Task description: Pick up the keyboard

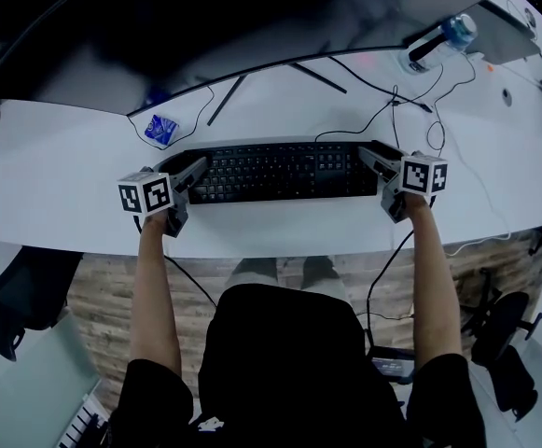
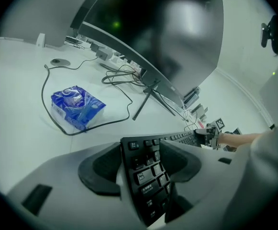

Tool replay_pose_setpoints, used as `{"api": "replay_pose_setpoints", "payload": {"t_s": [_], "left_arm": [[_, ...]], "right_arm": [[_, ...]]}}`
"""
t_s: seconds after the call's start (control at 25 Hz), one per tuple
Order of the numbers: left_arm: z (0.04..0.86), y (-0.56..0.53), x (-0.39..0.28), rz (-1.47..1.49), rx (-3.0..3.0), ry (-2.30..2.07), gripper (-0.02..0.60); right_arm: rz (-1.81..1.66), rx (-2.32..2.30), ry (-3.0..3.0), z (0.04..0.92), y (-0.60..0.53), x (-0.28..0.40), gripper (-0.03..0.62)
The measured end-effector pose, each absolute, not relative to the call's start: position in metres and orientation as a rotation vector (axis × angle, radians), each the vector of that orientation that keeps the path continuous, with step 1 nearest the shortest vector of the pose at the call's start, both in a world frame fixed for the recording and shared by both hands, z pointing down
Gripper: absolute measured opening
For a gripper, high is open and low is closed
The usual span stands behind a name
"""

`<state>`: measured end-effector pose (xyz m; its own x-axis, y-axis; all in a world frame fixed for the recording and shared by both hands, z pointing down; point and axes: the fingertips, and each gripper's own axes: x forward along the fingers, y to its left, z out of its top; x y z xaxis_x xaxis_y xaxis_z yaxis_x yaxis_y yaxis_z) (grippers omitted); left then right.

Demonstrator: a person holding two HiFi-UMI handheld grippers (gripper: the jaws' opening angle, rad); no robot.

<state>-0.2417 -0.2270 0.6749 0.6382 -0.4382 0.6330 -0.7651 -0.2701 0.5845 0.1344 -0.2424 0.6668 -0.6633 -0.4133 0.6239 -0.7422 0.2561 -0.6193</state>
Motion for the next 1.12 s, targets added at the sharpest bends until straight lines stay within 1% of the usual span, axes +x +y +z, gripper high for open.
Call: {"api": "replay_pose_setpoints", "payload": {"t_s": [0.16,0.28,0.52,0.64,0.8,0.96,1.12], "left_arm": [[0.675,-0.227,-0.243,0.427,1.898,-0.949,0.262],[0.677,-0.230,-0.244,0.456,1.910,-0.995,0.245],[0.676,-0.232,-0.243,0.444,1.910,-0.985,0.245],[0.675,-0.232,-0.241,0.403,1.890,-0.974,0.245],[0.672,-0.227,-0.242,0.365,1.900,-0.942,0.244],[0.658,-0.227,-0.246,0.258,1.972,-0.929,0.213],[0.643,-0.222,-0.247,0.166,2.055,-0.917,0.201]], "right_arm": [[1.380,1.044,-2.194,0.667,-0.242,0.133,0.242],[1.351,1.043,-2.165,0.670,-0.243,0.140,0.242],[1.304,1.054,-2.130,0.672,-0.244,0.137,0.242],[1.387,1.079,-2.154,0.670,-0.244,0.134,0.242],[1.385,1.080,-2.177,0.668,-0.238,0.136,0.242],[1.347,1.039,-2.260,0.653,-0.238,0.136,0.242],[1.329,0.983,-2.379,0.635,-0.230,0.136,0.242]]}}
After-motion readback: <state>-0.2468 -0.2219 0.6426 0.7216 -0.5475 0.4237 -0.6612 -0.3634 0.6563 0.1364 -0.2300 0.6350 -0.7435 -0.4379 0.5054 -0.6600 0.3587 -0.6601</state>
